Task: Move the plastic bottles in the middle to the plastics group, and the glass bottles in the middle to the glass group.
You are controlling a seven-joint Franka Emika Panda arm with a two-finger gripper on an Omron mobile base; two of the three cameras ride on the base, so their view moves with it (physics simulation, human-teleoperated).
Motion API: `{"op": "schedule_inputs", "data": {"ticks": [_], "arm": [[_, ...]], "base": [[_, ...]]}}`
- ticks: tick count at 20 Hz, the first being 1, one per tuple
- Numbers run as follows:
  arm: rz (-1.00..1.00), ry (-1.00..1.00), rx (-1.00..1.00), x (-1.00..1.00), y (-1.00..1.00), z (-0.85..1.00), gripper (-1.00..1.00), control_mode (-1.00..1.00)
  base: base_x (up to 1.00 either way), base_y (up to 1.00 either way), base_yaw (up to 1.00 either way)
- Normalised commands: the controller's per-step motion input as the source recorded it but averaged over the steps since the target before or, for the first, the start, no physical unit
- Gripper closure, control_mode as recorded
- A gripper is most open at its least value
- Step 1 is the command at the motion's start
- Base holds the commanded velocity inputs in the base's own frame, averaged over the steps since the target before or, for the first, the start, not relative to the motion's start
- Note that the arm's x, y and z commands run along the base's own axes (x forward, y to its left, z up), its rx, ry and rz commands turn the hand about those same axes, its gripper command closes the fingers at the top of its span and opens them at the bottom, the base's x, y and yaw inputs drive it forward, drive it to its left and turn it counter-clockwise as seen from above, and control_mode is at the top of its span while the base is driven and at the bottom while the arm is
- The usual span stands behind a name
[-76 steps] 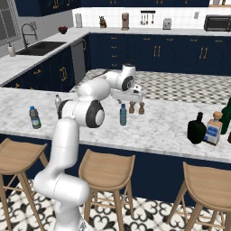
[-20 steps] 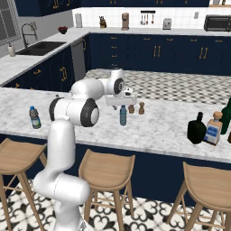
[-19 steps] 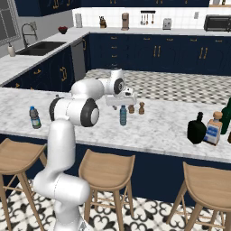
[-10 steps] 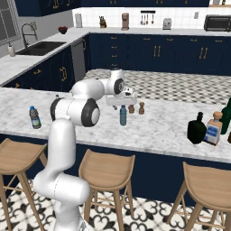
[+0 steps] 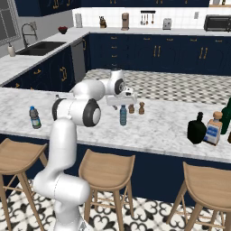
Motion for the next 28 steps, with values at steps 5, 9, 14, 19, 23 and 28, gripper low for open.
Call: {"op": "schedule_inputs", "data": {"ticks": [5,9,14,19,23,28], "arm": [[0.0,0.0,0.0,-0.07,-0.07,-0.06,1.0,-1.0],[0.0,0.0,0.0,-0.08,-0.06,-0.06,1.0,-1.0],[0.01,0.0,0.04,-0.27,0.01,0.04,1.0,-1.0],[0.02,0.04,0.13,-0.54,0.2,0.34,1.0,-1.0],[0.0,0.0,0.06,-0.8,0.45,0.31,1.0,-1.0],[0.0,0.0,0.0,-0.76,0.72,0.22,1.0,-1.0]], "base": [[0.0,0.0,0.0],[0.0,0.0,0.0],[0.0,0.0,0.0],[0.0,0.0,0.0],[0.0,0.0,0.0],[0.0,0.0,0.0]]}}
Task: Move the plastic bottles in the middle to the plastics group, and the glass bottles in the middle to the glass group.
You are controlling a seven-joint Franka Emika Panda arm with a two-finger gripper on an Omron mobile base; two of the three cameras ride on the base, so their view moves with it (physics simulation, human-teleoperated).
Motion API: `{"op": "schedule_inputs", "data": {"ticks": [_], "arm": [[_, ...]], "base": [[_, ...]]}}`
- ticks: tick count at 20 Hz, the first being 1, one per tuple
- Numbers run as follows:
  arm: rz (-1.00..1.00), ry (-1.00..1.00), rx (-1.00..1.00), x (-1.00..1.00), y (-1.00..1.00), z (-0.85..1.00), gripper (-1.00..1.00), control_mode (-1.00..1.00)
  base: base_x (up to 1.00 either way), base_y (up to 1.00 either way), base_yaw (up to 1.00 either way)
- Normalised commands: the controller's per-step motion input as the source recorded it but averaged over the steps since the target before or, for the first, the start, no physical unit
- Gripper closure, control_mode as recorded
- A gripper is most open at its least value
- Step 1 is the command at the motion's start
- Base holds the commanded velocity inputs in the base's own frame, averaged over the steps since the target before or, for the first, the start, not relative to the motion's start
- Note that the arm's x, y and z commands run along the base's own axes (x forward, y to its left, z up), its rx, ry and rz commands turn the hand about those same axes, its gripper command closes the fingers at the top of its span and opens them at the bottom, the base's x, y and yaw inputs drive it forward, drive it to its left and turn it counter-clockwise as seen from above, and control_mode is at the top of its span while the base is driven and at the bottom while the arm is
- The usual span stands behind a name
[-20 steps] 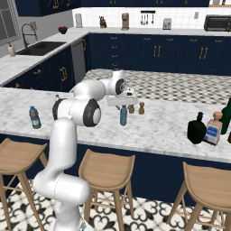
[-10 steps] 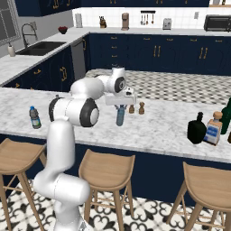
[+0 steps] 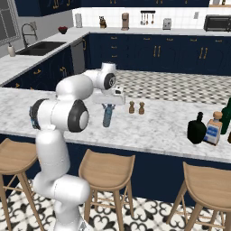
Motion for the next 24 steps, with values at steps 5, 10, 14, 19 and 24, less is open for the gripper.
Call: {"op": "schedule_inputs", "data": {"ticks": [5,10,14,19,24], "arm": [[0.0,-0.01,0.0,-0.65,0.9,0.16,1.0,-1.0],[0.0,-0.15,0.0,-0.56,1.0,0.02,1.0,-1.0],[-0.02,-0.12,0.0,-0.1,1.0,0.07,1.0,-1.0],[-0.09,-0.07,0.0,0.03,1.0,0.07,1.0,-1.0],[-0.14,-0.06,-0.03,0.26,1.0,0.02,1.0,-1.0]], "base": [[0.0,0.0,0.0],[0.0,0.0,0.0],[0.0,0.0,0.0],[0.0,0.0,0.0],[0.0,0.0,0.0]]}}
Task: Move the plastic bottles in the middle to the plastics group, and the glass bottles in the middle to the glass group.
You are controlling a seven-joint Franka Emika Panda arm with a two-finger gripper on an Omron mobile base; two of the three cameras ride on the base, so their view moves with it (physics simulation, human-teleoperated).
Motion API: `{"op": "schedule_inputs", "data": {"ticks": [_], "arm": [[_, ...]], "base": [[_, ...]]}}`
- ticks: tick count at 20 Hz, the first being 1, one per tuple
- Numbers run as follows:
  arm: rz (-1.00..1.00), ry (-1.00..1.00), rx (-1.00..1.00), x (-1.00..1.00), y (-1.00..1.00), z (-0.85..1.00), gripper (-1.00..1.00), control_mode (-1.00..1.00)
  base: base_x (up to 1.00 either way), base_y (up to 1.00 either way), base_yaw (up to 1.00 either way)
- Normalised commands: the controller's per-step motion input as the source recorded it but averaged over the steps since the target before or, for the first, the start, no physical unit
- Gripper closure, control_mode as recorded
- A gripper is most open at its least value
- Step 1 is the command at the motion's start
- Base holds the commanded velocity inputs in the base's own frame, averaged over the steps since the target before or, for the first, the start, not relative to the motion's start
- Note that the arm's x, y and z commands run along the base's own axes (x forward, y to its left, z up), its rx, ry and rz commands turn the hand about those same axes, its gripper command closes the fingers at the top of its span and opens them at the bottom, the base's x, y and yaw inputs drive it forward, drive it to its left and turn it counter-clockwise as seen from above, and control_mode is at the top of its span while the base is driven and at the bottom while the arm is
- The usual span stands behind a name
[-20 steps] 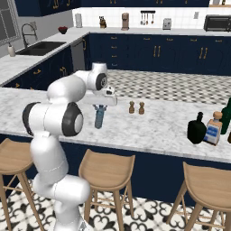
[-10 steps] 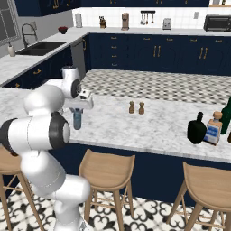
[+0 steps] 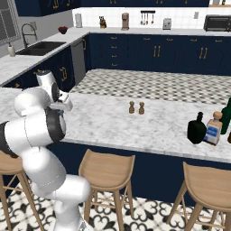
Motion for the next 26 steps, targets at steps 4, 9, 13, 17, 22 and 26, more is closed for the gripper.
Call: {"op": "schedule_inputs", "data": {"ticks": [4,9,13,17,22,26], "arm": [[-0.1,0.0,0.0,0.38,0.74,0.01,1.0,-1.0],[-0.1,0.0,0.0,0.34,0.71,-0.02,1.0,-1.0],[-0.06,0.0,0.0,0.33,0.3,-0.14,1.0,-1.0],[-0.01,0.0,0.0,0.28,0.07,-0.28,1.0,-1.0],[0.0,0.0,0.0,0.2,0.0,-0.3,1.0,-1.0],[0.0,0.0,0.01,0.12,0.0,-0.29,1.0,-1.0]], "base": [[0.0,0.0,0.0],[0.0,0.0,0.0],[0.0,0.0,0.0],[0.0,0.0,0.0],[0.0,0.0,0.0],[0.0,0.0,0.0]]}}
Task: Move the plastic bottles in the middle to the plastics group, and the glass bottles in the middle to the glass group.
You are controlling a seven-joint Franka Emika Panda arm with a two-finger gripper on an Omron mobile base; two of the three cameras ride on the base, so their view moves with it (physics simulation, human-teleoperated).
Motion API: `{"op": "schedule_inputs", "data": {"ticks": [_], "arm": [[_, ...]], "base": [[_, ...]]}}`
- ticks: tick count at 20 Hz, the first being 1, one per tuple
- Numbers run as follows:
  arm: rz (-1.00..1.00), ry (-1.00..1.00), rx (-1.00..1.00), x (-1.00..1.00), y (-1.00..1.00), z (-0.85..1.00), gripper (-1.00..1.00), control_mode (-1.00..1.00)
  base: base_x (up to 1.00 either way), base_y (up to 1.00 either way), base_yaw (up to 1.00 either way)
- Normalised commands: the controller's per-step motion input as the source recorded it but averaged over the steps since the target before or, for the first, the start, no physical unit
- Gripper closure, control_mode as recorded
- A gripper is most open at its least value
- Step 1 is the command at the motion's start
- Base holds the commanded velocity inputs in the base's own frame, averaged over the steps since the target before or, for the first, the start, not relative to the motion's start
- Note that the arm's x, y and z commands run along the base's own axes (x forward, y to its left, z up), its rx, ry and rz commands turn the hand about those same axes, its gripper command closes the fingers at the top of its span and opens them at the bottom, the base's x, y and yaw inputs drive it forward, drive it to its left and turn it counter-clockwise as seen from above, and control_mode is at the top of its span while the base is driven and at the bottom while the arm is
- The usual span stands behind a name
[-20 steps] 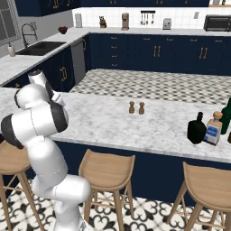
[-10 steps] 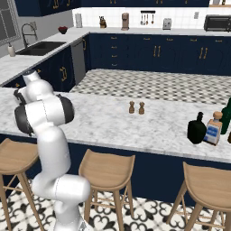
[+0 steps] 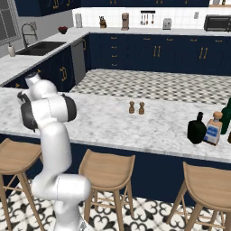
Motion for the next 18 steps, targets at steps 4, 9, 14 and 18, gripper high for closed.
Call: {"op": "schedule_inputs", "data": {"ticks": [4,9,14,18], "arm": [[0.0,0.0,0.01,0.12,0.0,-0.28,1.0,-1.0],[0.0,0.0,0.02,0.07,0.0,-0.25,1.0,-1.0],[0.0,0.0,0.01,0.12,-0.03,-0.21,1.0,-1.0],[0.0,0.0,0.0,0.08,-0.13,-0.24,1.0,-1.0]], "base": [[0.0,0.0,0.0],[0.0,0.0,0.0],[0.0,0.0,0.0],[0.0,0.0,0.0]]}}
